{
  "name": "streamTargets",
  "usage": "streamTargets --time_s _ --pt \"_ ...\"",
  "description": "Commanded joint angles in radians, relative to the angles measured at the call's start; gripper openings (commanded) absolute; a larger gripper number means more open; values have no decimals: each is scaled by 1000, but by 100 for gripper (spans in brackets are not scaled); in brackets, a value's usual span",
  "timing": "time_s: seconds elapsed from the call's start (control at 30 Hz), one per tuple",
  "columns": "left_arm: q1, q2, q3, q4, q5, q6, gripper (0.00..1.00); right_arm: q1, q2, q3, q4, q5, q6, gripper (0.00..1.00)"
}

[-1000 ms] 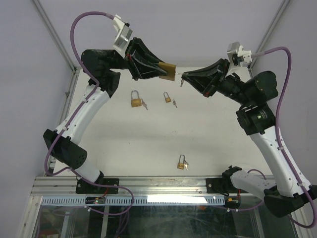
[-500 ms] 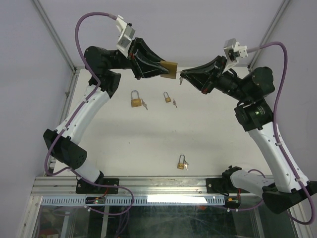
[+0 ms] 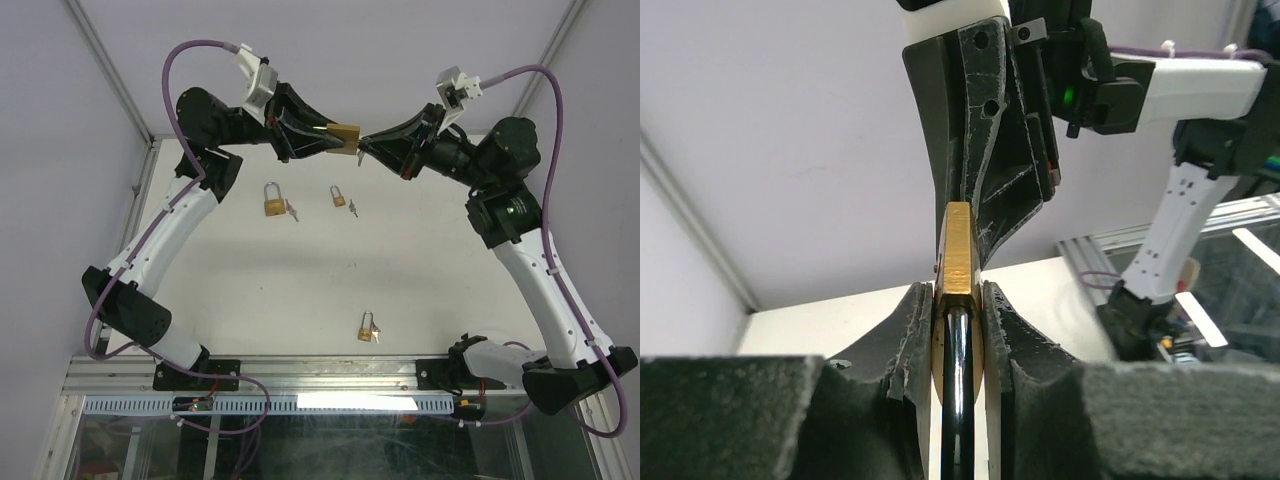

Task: Unlock with the key
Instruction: Unlock the lock.

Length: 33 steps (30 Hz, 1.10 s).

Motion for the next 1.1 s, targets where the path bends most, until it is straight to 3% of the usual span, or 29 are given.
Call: streamTargets --time_s 0.0,0.43,0.77,0.83,0.87,0.9,0.93,1.0,1.07 --pt "-68 -66 -34 -101 -59 265 0 29 50 68 111 -44 23 0" --pt "-52 -116 -126 -163 -13 455 0 -64 93 45 120 -44 23 0" --pt "-50 -141 -179 -186 16 517 0 -68 111 35 148 -44 23 0" --pt "-49 -139 -177 -178 -5 473 0 -65 98 44 119 -44 23 0" --pt "-44 -136 -177 -155 -27 409 0 -66 84 58 68 -216 519 0" --pt "-32 -128 -179 -105 -35 311 0 -66 69 76 -8 -249 565 0" --pt "-19 -119 -187 -47 -36 201 0 -66 51 93 -128 -231 409 11" --pt "9 -102 -203 72 -37 8 0 -66 12 102 -235 -197 196 48" --pt "17 -93 -205 96 -36 -62 0 -65 -30 69 -260 -165 55 83"
